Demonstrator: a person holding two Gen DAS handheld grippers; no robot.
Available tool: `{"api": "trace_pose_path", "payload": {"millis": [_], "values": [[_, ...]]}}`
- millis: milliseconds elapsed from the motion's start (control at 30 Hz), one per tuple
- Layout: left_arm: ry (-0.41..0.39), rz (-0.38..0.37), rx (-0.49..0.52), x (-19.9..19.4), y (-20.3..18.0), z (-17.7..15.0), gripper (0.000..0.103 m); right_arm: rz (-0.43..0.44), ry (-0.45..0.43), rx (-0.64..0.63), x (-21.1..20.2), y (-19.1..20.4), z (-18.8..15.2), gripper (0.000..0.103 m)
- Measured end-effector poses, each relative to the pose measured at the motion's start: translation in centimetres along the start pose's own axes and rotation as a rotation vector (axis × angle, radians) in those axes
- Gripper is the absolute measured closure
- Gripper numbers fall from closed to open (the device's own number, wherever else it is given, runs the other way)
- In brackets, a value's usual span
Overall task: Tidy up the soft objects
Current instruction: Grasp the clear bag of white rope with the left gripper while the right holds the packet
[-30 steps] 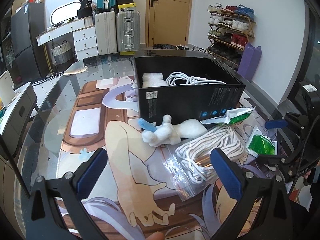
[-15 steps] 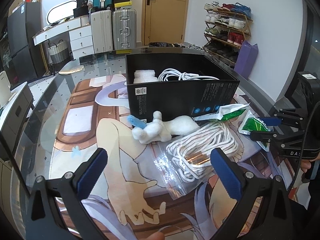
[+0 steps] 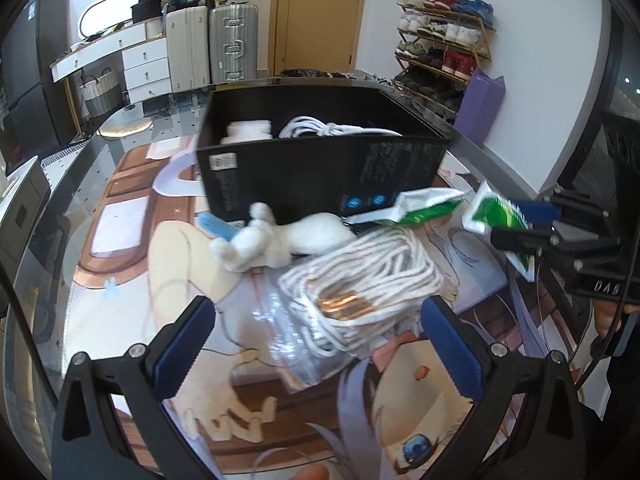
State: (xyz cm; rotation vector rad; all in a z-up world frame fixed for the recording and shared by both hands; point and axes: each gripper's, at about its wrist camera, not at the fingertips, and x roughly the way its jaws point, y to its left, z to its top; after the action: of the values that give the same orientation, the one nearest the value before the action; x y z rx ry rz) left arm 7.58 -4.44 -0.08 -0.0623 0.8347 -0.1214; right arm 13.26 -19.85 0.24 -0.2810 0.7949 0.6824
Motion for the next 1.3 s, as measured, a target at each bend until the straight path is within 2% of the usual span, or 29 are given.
{"api": "trace_pose_path", "payload": {"millis": [233,367,567,800,1000,1300], "values": [[0.033,-0.018,0.030,0.8,-1.7,0.4,0.000,0.004,-0.032,0.016,-1.0,-0.5,0.3,0.061],[0.031,-0.003,0.080,1.0,-2.7,0.8,0.000,0.010,-0.044,0.022,-1.5,-0.7,0.4,0.061],[0.041,-0.014,0.100,1.5,-3.2,1.6,0.000,0.010,-0.051,0.025,-1.9,-0.8,0.2,0.061],[0.028,-0.047,0.162,1.4,-3.7,2.9,0.000,0.013,-0.054,0.023,-2.1,-0.9,0.3,0.061],[0.058,-0.090,0.172,2.4,-3.8,3.8,0.000,0.011,-0.049,0.029,-2.2,-1.2,0.2,0.061],[0.098,-0.152,0.218,2.1,-4.3,2.6,0.000,0.013,-0.047,0.032,-2.3,-1.5,0.3,0.061]]}}
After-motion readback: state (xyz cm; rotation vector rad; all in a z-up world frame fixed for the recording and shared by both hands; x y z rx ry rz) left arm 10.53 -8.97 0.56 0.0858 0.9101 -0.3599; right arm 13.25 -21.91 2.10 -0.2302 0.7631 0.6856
